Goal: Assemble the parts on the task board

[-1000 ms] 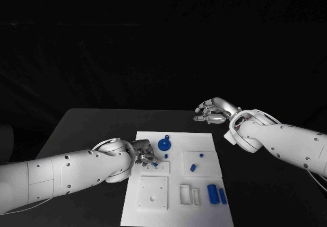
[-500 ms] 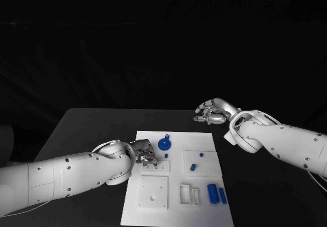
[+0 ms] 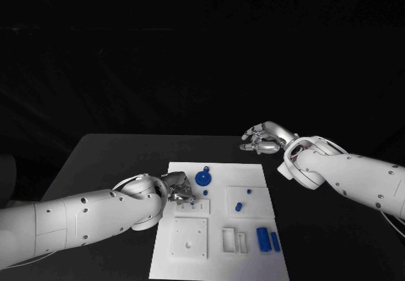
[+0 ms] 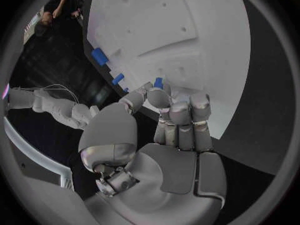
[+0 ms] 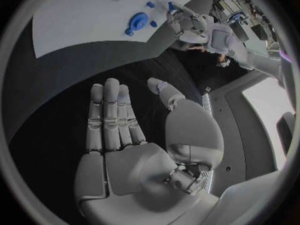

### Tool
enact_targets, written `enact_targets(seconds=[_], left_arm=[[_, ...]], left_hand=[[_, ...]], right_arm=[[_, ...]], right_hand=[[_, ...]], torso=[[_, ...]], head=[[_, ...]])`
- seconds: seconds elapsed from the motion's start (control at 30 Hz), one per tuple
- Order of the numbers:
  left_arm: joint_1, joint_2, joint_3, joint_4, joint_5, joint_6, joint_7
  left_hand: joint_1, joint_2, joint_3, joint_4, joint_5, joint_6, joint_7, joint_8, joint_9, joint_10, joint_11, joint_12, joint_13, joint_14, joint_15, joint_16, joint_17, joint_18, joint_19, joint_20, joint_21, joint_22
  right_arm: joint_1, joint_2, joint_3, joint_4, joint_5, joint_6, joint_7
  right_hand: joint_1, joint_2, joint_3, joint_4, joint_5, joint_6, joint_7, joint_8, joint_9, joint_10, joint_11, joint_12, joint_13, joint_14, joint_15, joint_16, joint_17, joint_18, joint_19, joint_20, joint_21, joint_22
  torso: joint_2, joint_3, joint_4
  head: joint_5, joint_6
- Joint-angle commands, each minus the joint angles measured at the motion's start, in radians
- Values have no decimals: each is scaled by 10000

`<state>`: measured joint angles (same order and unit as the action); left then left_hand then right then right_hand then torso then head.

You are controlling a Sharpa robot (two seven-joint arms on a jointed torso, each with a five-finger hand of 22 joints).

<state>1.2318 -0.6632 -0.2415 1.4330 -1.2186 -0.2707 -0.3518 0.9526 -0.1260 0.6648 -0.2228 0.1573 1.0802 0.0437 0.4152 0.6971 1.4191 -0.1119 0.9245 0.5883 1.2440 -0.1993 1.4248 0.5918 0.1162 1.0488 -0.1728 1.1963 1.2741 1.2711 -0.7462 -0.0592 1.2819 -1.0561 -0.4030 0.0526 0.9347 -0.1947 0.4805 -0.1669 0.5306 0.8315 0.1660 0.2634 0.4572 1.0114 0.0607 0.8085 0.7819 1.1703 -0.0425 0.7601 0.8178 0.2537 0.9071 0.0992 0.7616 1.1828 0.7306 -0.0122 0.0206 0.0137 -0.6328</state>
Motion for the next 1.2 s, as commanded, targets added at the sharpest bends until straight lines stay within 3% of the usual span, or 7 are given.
enact_targets(seconds=[0.03,0.4,0.67,1.07,1.2], left_arm=[[-42,49,3,-27,-357,-151,140],[-142,118,3,-97,-847,-176,132],[-148,119,4,-91,-898,-115,103],[-162,77,5,-21,-869,28,95],[-164,71,5,-18,-828,22,98]], left_hand=[[29,-76,5,61,-61,1225,-558,70,39,-33,-105,11,-16,162,-279,36,-17,94,48,-949,-31,-17],[51,-194,-34,189,-210,1261,-568,60,42,-28,-113,52,-22,172,-286,80,-24,98,57,-961,-18,-13],[20,-527,-49,524,-448,1271,-564,16,37,-50,-109,71,-59,148,-283,93,-64,97,49,-969,-25,-19],[-144,-984,-68,1075,-526,1298,-560,-21,44,-52,-108,97,-105,140,-276,125,-105,93,44,-975,-26,-25],[-257,-987,-85,1265,-496,1309,-565,-27,50,-52,-110,112,-113,139,-279,141,-113,95,39,-978,-25,-24]], right_arm=[[-7,-7,4,8,14,130,40],[-9,-25,4,14,14,160,24],[-22,-14,4,-3,15,179,21],[-69,-5,3,-30,15,213,18],[-79,-5,3,-34,15,211,19]], right_hand=[[-117,-12,-22,63,38,-27,75,5,-14,-37,11,37,-13,65,27,-68,14,81,-24,34,-48,7],[-115,-17,-22,70,39,-30,77,4,-18,-48,14,42,-25,60,30,-80,20,81,-32,35,-56,11],[-112,-16,-21,74,40,-31,78,3,-21,-54,15,45,-32,57,31,-87,23,81,-35,36,-61,13],[-109,-15,-22,78,39,-32,79,3,-24,-61,16,49,-41,53,33,-95,27,81,-40,37,-67,16],[-107,-15,-22,78,39,-32,79,3,-25,-63,16,51,-44,52,34,-98,28,81,-42,37,-69,17]], torso=[[-1,-5,0],[1,-1,-2],[-1,0,4],[-1,-4,2],[0,0,0]], head=[[-4,10],[-27,2],[-21,-2],[-23,-21],[-20,-23]])
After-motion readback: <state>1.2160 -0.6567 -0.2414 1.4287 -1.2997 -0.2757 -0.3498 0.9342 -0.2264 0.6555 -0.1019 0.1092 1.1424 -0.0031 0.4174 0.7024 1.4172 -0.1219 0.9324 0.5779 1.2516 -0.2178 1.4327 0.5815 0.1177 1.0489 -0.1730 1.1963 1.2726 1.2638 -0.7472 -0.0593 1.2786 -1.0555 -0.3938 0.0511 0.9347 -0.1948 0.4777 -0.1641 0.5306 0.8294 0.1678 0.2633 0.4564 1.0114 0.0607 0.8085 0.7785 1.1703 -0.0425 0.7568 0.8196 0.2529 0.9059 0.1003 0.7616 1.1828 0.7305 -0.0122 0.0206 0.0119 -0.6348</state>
